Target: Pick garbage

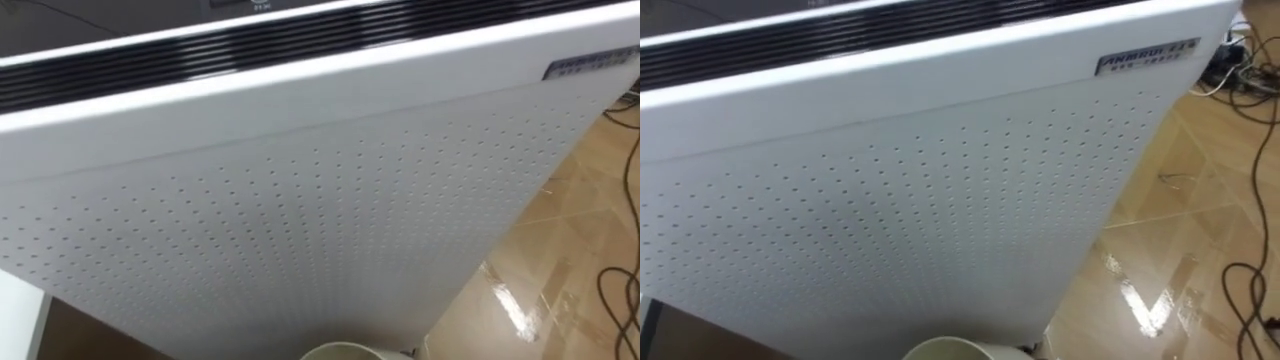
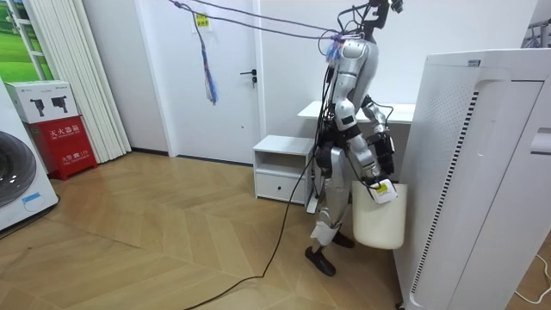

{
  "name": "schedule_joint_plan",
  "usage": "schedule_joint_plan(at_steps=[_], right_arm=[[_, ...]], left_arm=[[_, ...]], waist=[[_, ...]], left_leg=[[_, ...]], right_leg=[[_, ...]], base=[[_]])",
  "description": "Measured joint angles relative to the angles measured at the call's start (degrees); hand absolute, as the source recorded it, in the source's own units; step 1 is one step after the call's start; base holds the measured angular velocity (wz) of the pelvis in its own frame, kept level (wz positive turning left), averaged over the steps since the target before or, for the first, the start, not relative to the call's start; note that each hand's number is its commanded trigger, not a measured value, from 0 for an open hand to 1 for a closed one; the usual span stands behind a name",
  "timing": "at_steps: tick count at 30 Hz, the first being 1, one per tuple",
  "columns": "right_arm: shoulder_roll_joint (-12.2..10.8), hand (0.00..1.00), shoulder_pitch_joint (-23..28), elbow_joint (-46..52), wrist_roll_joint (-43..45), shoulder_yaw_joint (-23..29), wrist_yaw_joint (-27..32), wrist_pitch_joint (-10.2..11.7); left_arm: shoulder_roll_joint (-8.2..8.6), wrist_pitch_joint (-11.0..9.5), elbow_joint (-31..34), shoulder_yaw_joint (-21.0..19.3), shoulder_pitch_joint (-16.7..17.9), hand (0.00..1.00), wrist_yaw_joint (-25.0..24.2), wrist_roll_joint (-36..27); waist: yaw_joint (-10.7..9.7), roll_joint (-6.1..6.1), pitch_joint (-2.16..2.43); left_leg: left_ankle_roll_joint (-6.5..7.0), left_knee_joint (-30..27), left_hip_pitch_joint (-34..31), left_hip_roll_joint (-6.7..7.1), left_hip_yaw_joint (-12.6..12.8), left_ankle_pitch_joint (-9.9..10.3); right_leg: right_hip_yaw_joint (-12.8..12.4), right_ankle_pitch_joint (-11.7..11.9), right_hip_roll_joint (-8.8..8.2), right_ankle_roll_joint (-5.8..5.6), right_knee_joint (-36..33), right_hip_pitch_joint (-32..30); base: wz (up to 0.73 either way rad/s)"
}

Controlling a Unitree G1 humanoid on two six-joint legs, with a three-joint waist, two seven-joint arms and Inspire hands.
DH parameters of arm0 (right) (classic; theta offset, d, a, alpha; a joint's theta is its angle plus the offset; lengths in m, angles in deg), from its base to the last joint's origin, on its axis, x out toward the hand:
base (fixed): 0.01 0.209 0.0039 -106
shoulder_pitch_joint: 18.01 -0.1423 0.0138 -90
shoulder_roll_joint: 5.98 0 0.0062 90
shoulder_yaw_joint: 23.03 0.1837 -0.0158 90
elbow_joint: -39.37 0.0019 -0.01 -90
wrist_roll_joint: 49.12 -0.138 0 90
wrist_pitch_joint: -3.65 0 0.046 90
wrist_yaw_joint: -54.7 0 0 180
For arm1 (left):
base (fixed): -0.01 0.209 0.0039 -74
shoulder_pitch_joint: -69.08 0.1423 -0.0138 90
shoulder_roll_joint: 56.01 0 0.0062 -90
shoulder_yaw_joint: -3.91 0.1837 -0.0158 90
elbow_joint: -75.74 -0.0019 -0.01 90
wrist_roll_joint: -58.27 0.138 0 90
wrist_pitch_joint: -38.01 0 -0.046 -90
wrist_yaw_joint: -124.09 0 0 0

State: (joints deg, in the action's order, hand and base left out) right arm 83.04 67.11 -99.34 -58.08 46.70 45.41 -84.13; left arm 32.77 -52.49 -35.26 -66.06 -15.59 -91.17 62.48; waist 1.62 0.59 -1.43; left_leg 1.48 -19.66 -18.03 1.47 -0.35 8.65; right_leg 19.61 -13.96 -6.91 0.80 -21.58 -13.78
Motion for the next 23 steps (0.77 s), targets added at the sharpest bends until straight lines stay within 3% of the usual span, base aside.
schedule_joint_plan(at_steps=[5,8,10,13,18,23], right_arm=[[0.92,1.0,3.78,0.1,-0.07,2.0,-0.17,-0.35],[0.41,1.0,7.44,-0.9,-1.52,3.61,-0.24,-0.3],[-0.38,1.0,9.98,-3.98,-3.72,5.27,0.0,-0.28],[-1.19,1.0,12.23,-6.25,-8.18,7.97,0.01,-0.25],[-3.7,1.0,14.52,-9.06,-11.86,12.61,2.24,0.02],[-4.74,1.0,15.54,-13.57,-14.79,17.43,3.44,0.45]], left_arm=[[0.52,0.3,-3.53,-0.84,1.9,0.0,-0.37,-6.25],[1.24,0.06,-10.47,-1.36,3.98,0.0,-0.07,-12.59],[1.84,-0.44,-17.21,-2.53,5.31,0.0,1.63,-16.22],[3.07,-3.01,-23.58,-5.98,6.27,0.0,4.59,-20.02],[3.47,-4.03,-33.2,-11.35,7.96,0.0,11.83,-23.07],[7.75,-4.67,-39.1,-17.57,8.8,0.0,17.78,-28.13]], waist=[[0.09,-0.39,0.05],[-0.06,-1.26,0.09],[-0.01,-1.88,1.04],[0.2,-2.17,1.32],[-0.32,-2.15,1.68],[0.05,-1.58,1.37]], left_leg=[[-0.04,2.54,4.62,-0.11,1.2,0.05],[-0.14,4.85,8.89,-0.07,2.27,-0.01],[-0.15,6.24,11.73,-0.02,2.77,0.0],[-0.26,6.86,14.27,-0.49,3.45,0.08],[-1.01,8.97,18.2,-0.8,4.46,0.71],[-1.03,10.32,20.83,-0.82,5.07,0.72]], right_leg=[[-0.96,-0.05,0.18,-0.08,0.87,3.22],[-1.74,-0.03,0.61,-0.2,2.77,6.74],[-2.27,0.13,1.17,-0.43,4.95,9.42],[-2.47,0.58,1.54,-0.63,7.26,12.48],[-3.92,1.21,3.0,-0.52,10.23,15.99],[-5.62,1.21,3.36,-0.59,11.0,17.72]], base=[[-0.14],[-0.2],[-0.09],[-0.11],[-0.17],[-0.16]])
